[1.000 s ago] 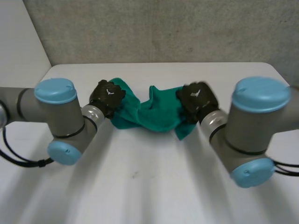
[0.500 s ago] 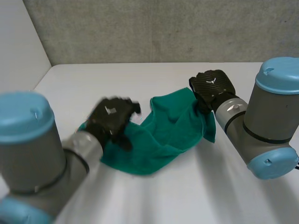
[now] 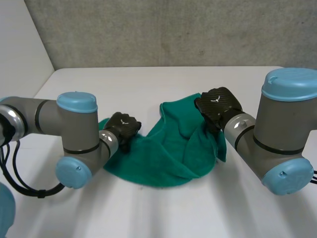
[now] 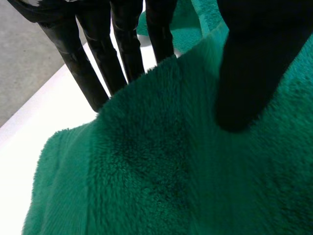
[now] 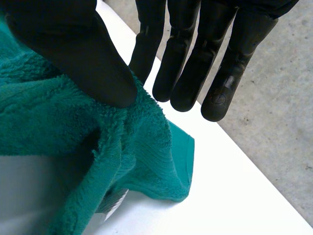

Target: Fold the towel.

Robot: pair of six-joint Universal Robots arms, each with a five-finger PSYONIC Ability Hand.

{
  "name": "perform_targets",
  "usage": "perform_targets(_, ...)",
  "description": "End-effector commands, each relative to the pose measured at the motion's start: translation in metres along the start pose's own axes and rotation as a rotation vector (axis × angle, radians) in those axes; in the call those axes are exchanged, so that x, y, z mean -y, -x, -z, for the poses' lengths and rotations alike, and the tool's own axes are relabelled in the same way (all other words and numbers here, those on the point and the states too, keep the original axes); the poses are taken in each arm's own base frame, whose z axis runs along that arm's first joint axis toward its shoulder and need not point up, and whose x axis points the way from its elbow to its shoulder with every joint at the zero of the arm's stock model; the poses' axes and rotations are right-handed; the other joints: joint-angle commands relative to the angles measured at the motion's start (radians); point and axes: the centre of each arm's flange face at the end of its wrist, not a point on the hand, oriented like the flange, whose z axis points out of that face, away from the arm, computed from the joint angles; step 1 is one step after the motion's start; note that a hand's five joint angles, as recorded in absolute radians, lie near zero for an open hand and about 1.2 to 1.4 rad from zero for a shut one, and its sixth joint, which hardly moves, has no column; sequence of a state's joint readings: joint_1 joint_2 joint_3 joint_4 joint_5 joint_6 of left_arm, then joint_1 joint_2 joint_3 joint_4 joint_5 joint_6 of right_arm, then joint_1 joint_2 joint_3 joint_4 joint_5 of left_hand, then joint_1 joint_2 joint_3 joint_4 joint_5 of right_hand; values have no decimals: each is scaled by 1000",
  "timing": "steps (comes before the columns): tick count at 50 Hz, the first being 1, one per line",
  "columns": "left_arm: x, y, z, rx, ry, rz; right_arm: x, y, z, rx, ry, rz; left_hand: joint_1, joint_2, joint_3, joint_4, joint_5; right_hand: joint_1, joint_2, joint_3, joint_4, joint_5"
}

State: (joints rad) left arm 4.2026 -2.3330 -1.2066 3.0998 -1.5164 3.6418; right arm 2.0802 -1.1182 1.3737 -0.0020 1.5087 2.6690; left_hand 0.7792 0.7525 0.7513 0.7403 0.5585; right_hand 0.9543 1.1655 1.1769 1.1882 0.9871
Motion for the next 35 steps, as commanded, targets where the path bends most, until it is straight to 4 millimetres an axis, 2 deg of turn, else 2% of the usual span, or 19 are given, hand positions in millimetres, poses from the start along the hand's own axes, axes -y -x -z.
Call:
perform_targets(1,15,16,-14,47,-80,7,8,-9,-13,-30,-40,4,617,644,645,656,663,442,231,219,208,235)
perform_targets(3,21,23,-15,75,-111,7,12,-12,-16,-43,-52,5,617,644,645,656,663,442,231,219,208,235)
perform_targets(5,60,54,-17,233,-279,2,35,-40,-31,-129,-141,-8,617,644,645,656,663,442,231,219,208,235)
perform_targets(6,88,73,-10,336,-388,7,35,-40,-31,-130,-141,-8,617,644,645,656,663,442,231,219,208,235)
perform_targets(9,151,115,22,572,-665,52,98,-92,-42,-341,-432,-68,617,644,645,656,663,442,231,219,208,235)
perform_targets(11,161,121,29,605,-717,61,113,-107,-42,-417,-533,-117,617,644,645,656,663,442,231,219,208,235)
perform_targets(12,186,135,53,683,-846,89,120,-114,-41,-449,-582,-139,617,644,645,656,663,442,231,219,208,235)
perform_targets(14,190,138,59,701,-876,100,126,-124,-39,-483,-637,-159,617,644,645,656,663,442,231,219,208,235)
perform_targets(15,192,141,68,722,-906,123,142,-143,-24,-536,-724,-172,617,644,645,656,663,442,231,219,208,235)
perform_targets(18,168,130,69,694,-861,194,136,-140,-19,-508,-685,-180,617,644,645,656,663,442,231,219,208,235)
perform_targets(21,147,118,67,648,-800,224,117,-127,-22,-442,-593,-182,617,644,645,656,663,442,231,219,208,235)
perform_targets(24,111,93,59,571,-681,241,95,-112,-26,-363,-495,-177,617,644,645,656,663,442,231,219,208,235)
perform_targets(26,82,77,54,529,-581,240,68,-91,-26,-248,-360,-182,617,644,645,656,663,442,231,219,208,235)
perform_targets(27,72,72,52,516,-548,239,68,-91,-26,-247,-360,-182,617,644,645,656,663,442,231,219,208,235)
perform_targets(28,64,66,51,499,-518,236,53,-82,-27,-197,-282,-193,617,644,645,656,663,442,231,219,208,235)
perform_targets(29,45,53,48,467,-449,233,23,-64,-33,-119,-148,-219,617,644,645,656,663,442,231,219,208,235)
perform_targets(31,25,39,45,431,-375,227,12,-58,-36,-97,-103,-225,617,644,645,656,663,442,231,219,208,235)
perform_targets(32,10,27,45,392,-310,223,-13,-42,-40,-48,6,-240,617,644,645,656,663,442,231,219,208,235)
perform_targets(35,-8,12,49,346,-216,216,-32,-32,-41,-15,83,-252,617,644,645,656,663,442,231,219,208,235)
